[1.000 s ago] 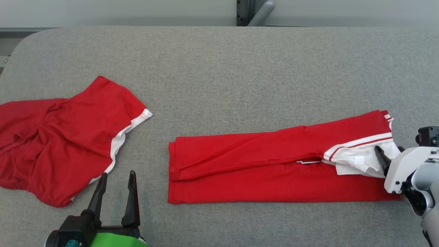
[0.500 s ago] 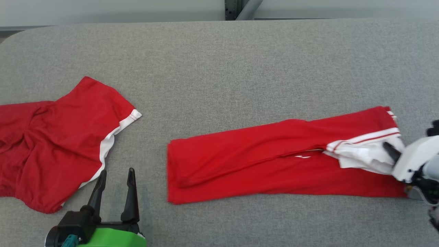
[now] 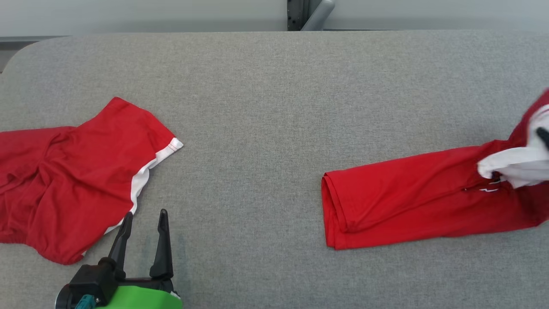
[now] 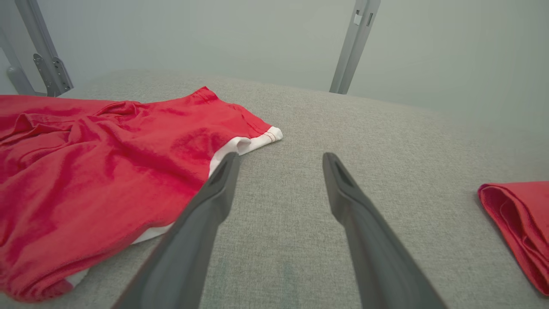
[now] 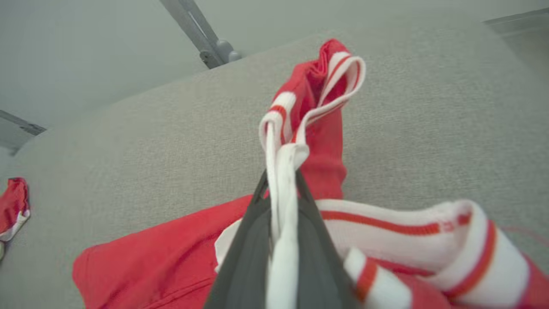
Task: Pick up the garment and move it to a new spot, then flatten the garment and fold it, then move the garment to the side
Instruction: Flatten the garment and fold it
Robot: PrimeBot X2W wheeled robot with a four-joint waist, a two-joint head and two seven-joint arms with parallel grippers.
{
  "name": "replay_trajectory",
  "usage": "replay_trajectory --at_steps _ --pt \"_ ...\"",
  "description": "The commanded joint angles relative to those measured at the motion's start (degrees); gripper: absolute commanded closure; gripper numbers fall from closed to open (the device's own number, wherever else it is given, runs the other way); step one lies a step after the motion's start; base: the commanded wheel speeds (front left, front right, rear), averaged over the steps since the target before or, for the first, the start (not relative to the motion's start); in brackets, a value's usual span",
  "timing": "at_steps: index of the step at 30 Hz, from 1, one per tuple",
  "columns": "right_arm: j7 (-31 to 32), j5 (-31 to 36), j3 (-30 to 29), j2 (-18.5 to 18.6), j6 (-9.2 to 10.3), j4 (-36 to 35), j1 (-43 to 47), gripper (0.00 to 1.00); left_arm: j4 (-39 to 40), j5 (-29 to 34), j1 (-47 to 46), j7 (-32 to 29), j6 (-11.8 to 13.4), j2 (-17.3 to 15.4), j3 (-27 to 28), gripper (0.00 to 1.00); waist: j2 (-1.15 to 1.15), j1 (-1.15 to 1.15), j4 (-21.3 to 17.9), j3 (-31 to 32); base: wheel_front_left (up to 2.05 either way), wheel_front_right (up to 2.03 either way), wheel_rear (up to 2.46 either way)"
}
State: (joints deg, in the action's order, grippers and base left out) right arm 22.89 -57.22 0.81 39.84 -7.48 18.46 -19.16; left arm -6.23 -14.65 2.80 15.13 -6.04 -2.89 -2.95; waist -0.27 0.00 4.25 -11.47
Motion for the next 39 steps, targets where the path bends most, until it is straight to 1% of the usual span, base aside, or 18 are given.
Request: replay_trajectory --at_steps 1,3,4,7,10,14,17,21,22,23,25,27,30,33,35,36,38,39 --pt "0.47 -0.81 1.16 -0.97 -0.02 -3.78 2.26 1.0 0.23 -0.44 0.48 0.01 0.47 -0.03 0.26 0.0 0.27 0.0 -0.33 0.08 0.0 0.0 0.0" --pt "1.11 -0.81 4.17 -3.05 -0.02 -11.66 4.67 1.0 0.22 -0.55 1.23 0.01 0.45 -0.02 0.04 0.0 0.27 0.0 -1.18 0.06 0.0 0.0 0.0" --pt "1.08 -0.41 5.64 -4.81 -0.02 -14.41 5.49 1.0 0.12 -0.38 1.38 0.01 0.35 -0.01 -0.18 0.0 0.27 0.0 -1.53 0.13 0.0 0.0 0.0" --pt "0.24 2.89 10.06 -11.43 -0.02 -17.77 6.19 1.0 0.0 0.01 0.9 0.01 0.1 -0.05 -0.6 0.0 0.27 0.0 -2.32 0.07 0.0 0.0 0.0" --pt "-1.44 7.26 14.24 -19.17 -0.02 -15.47 5.22 1.0 -0.39 0.62 -0.52 0.02 0.18 -0.05 -1.35 0.0 0.27 0.0 -2.21 -0.12 0.0 0.0 0.0" --pt "-5.44 11.09 17.4 -26.94 -0.02 -9.79 3.77 1.0 -1.93 1.32 -2.53 0.02 0.43 -0.05 -2.65 0.0 0.27 0.0 -0.8 -0.42 0.0 0.0 0.0" --pt "-8.21 12.87 18.8 -30.93 -0.02 -5.15 1.96 1.0 -3.09 1.38 -3.61 0.02 0.56 -0.05 -3.78 0.0 0.27 0.0 -0.29 -0.38 0.0 0.0 0.0" --pt "-10.57 14.6 20.19 -33.22 -0.02 -0.21 0.03 1.0 -4.18 1.08 -3.77 0.02 1.11 -0.06 -4.2 0.0 0.27 0.0 0.17 -0.05 0.0 0.0 0.0" --pt "-11.05 14.89 20.61 -33.49 -0.02 0.43 -0.31 0.42 -4.33 0.88 -3.55 0.02 1.12 -0.06 -4.06 0.0 0.27 0.0 0.22 0.02 0.0 0.0 0.0" --pt "-11.57 15.35 21.01 -33.74 -0.02 0.97 -0.46 0.0 -4.51 0.81 -3.24 0.02 1.24 -0.06 -3.89 0.0 0.27 0.0 0.24 0.08 0.0 0.0 0.0" --pt "-12.39 16.29 21.49 -33.66 -0.02 1.32 -0.37 0.0 -4.69 0.76 -2.63 0.02 1.24 -0.06 -3.46 0.0 0.27 0.0 0.22 0.3 0.0 0.0 0.0" --pt "-13.48 17.12 21.52 -32.62 -0.02 0.02 0.68 0.0 -4.97 0.57 -1.89 0.02 1.37 -0.06 -3.04 0.0 0.27 0.0 0.22 0.76 0.0 0.0 0.0" --pt "-14.28 17.62 21.46 -30.79 -0.02 -5.52 3.8 0.0 -4.86 -0.03 -0.79 0.02 1.62 -0.06 -1.94 0.0 0.27 0.0 0.01 1.81 0.0 0.0 0.0" --pt "-15.97 18.56 17.32 -28.47 -0.02 -13.02 8.21 0.0 -4.56 -0.33 0.82 0.02 1.77 -0.05 -0.89 0.0 0.27 0.0 -0.37 3.33 0.0 0.0 0.0" --pt "-18.04 21.45 12.73 -27.12 -0.02 -17.26 11.39 0.0 -4.25 -0.6 1.65 0.02 1.93 -0.05 -0.25 0.0 0.27 0.0 -0.75 4.13 0.0 0.0 0.0" --pt "-18.04 21.45 12.73 -27.12 -0.02 -17.26 11.39 0.0 -4.25 -0.6 1.65 0.02 1.93 -0.05 -0.25 0.0 0.27 0.0 -0.75 4.13 0.0 0.0 0.0" --pt "-20.78 23.69 8.35 -27.17 -0.02 -20.06 14.27 0.0 -3.95 -1.06 2.27 0.02 2.11 -0.05 -0.16 0.0 0.27 0.0 -0.97 4.76 0.0 0.0 0.0" --pt "-22.35 26.09 6.11 -26.61 -0.02 -20.61 15.6 0.0 -3.84 -1.16 2.52 0.02 2.2 -0.05 -0.42 0.0 0.27 0.0 -1.02 4.97 0.0 0.0 0.0"
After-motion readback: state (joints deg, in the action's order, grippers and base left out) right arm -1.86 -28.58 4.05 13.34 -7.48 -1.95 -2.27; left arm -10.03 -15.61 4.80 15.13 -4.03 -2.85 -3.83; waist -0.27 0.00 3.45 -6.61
